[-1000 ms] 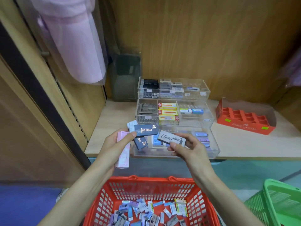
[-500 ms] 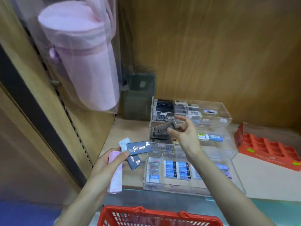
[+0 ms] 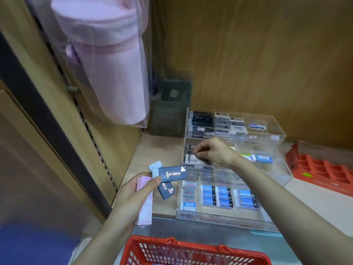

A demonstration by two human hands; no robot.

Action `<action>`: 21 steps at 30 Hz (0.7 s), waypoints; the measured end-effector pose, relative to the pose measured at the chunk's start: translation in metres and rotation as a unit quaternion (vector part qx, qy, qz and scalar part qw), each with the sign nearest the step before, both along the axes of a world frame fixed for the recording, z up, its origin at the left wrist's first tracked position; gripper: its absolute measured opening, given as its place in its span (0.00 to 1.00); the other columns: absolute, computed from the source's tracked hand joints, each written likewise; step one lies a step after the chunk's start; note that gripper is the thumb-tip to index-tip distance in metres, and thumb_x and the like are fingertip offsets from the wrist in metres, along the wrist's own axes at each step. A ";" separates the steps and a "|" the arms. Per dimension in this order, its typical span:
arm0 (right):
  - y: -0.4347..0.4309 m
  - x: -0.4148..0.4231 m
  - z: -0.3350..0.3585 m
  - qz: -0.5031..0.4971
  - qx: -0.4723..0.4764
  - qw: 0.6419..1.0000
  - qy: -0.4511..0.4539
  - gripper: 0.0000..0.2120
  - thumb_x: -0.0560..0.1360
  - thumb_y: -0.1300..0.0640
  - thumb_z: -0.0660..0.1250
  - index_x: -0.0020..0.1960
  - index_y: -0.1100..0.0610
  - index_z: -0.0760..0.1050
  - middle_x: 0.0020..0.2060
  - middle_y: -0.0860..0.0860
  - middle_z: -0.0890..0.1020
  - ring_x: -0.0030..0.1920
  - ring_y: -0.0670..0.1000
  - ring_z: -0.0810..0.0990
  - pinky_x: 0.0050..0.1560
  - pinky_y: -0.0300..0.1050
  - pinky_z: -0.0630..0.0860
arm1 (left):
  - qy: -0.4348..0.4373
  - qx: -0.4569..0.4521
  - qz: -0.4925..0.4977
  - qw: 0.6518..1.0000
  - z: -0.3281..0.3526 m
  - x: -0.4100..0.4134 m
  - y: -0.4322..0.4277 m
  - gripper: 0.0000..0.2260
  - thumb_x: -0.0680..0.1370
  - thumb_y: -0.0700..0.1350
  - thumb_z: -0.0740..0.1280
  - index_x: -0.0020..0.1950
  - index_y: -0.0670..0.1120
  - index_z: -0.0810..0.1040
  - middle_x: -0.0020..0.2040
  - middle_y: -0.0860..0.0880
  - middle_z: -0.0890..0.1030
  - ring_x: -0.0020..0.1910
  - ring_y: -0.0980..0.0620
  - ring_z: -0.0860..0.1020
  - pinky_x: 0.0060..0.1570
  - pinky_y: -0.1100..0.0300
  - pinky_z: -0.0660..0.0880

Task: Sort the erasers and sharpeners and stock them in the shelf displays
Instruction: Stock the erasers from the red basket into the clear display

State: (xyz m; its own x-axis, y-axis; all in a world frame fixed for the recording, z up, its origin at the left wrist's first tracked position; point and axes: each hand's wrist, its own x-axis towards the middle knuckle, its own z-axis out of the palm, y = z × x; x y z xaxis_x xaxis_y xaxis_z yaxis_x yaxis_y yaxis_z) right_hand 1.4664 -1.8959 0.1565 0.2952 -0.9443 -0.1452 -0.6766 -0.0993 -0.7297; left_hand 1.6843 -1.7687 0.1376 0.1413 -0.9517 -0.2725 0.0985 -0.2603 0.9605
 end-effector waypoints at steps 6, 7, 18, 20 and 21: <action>0.004 0.005 -0.004 0.017 -0.083 0.985 0.150 0.07 0.75 0.57 0.68 0.51 0.53 0.83 0.52 0.48 0.84 0.55 0.51 0.78 0.61 0.46 0.70 | -0.003 -0.001 -0.017 1.000 -0.001 -0.002 0.001 0.07 0.74 0.48 0.70 0.48 0.46 0.82 0.36 0.47 0.76 0.33 0.53 0.69 0.32 0.62 0.64; 0.007 0.005 -0.002 0.038 -0.103 0.977 0.184 0.09 0.76 0.57 0.67 0.54 0.52 0.82 0.55 0.48 0.82 0.59 0.52 0.75 0.63 0.47 0.66 | -0.003 -0.002 -0.020 1.000 -0.002 -0.003 0.002 0.07 0.74 0.48 0.70 0.48 0.46 0.82 0.36 0.48 0.76 0.33 0.53 0.69 0.32 0.62 0.64; 0.119 0.027 -0.006 -0.106 0.075 0.923 -0.361 0.11 0.76 0.64 0.65 0.56 0.54 0.73 0.40 0.53 0.83 0.35 0.48 0.81 0.38 0.38 0.76 | 0.055 -0.017 -0.060 0.997 0.001 -0.017 0.007 0.11 0.73 0.47 0.70 0.49 0.39 0.80 0.30 0.51 0.74 0.28 0.57 0.68 0.26 0.69 0.65; 0.123 0.029 -0.009 -0.145 0.083 0.897 -0.410 0.12 0.75 0.67 0.65 0.57 0.58 0.73 0.39 0.54 0.83 0.36 0.49 0.81 0.39 0.40 0.78 | 0.064 -0.025 -0.073 0.995 0.001 -0.019 0.008 0.16 0.69 0.50 0.73 0.50 0.41 0.81 0.39 0.44 0.79 0.37 0.52 0.72 0.34 0.64 0.69; 0.124 0.029 -0.010 -0.161 0.085 0.889 -0.421 0.13 0.75 0.67 0.65 0.58 0.59 0.73 0.39 0.54 0.84 0.36 0.50 0.81 0.39 0.40 0.78 | 0.066 -0.025 -0.081 0.994 0.001 -0.020 0.008 0.17 0.68 0.50 0.74 0.51 0.42 0.81 0.43 0.41 0.81 0.40 0.51 0.74 0.38 0.62 0.71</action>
